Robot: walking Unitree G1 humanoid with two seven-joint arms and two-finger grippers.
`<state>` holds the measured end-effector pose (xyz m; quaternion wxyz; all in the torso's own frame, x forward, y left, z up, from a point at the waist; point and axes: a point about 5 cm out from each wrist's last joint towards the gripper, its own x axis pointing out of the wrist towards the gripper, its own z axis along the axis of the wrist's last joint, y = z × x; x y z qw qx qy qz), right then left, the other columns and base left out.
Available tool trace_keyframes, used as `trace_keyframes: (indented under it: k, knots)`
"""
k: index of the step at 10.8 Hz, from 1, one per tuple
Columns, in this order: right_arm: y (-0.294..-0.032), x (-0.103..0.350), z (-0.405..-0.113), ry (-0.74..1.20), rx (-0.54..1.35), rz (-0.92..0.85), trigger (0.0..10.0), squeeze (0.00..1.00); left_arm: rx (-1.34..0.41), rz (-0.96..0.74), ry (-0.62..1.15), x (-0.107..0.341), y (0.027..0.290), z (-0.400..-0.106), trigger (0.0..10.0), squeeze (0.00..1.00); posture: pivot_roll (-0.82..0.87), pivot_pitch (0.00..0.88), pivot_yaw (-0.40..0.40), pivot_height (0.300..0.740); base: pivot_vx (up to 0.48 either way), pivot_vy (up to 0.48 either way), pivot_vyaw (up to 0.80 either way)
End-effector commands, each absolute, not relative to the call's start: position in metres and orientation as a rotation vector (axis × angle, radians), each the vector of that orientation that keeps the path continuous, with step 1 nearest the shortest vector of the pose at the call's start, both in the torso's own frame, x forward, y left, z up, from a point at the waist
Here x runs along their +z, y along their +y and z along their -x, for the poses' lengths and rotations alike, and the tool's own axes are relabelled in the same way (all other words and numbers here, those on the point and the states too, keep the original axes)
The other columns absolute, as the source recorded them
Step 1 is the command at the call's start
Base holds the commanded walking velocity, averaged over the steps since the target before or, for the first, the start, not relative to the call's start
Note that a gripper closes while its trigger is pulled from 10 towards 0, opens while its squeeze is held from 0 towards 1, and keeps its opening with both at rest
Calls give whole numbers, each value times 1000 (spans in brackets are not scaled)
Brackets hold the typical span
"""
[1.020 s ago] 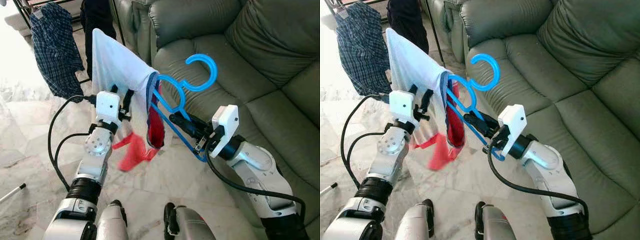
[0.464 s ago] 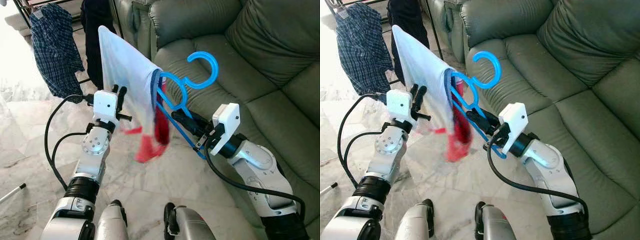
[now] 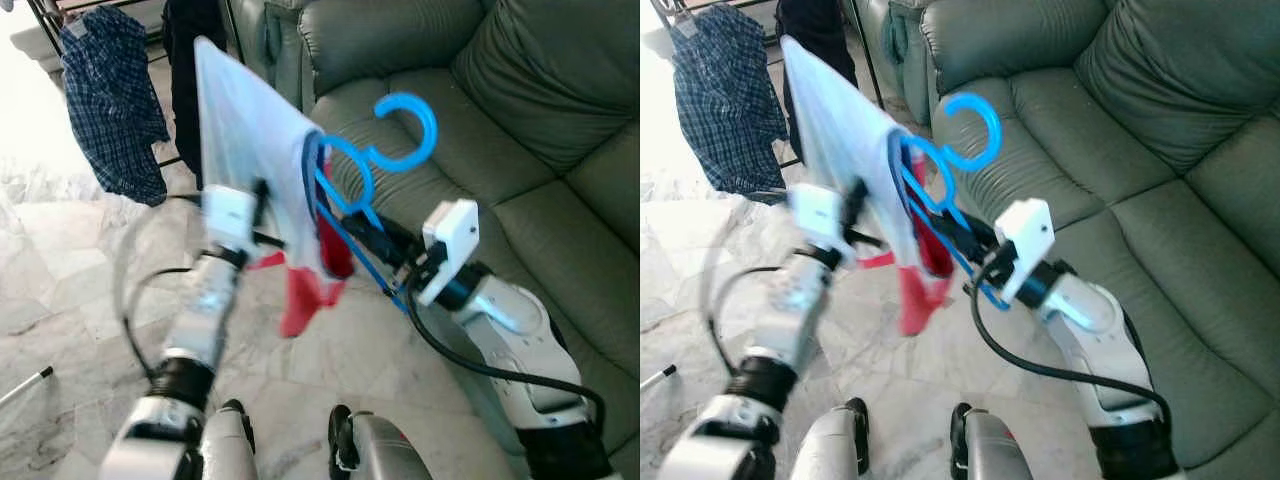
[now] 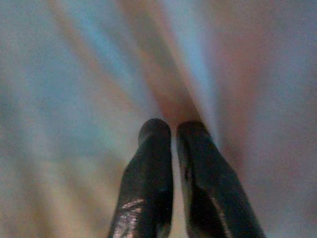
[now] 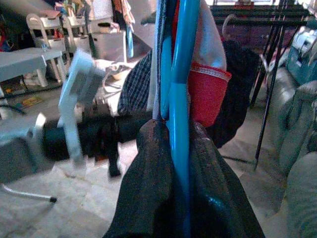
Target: Hang hanger
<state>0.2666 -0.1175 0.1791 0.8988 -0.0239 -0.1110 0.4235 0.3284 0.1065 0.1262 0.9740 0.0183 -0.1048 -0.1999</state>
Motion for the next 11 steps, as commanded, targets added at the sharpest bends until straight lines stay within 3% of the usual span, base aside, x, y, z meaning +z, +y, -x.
trace_keyframes:
  k: [1, 8, 11]
  knots:
    - [-117, 184, -267, -266, 874, 52, 10000, 0, -448, -40, -190, 122, 103, -324, 10000, 1000, -38, 209, -5, 740, 0, 0, 0]
    - [-111, 182, -273, -270, 903, 54, 10000, 0, -459, -88, -190, 125, 113, -325, 10000, 1000, -22, 200, -5, 740, 0, 0, 0]
    - [-109, 182, -273, -277, 923, 58, 10000, 0, -525, -41, -183, 129, 97, -322, 10000, 1000, -31, 200, -2, 740, 0, 0, 0]
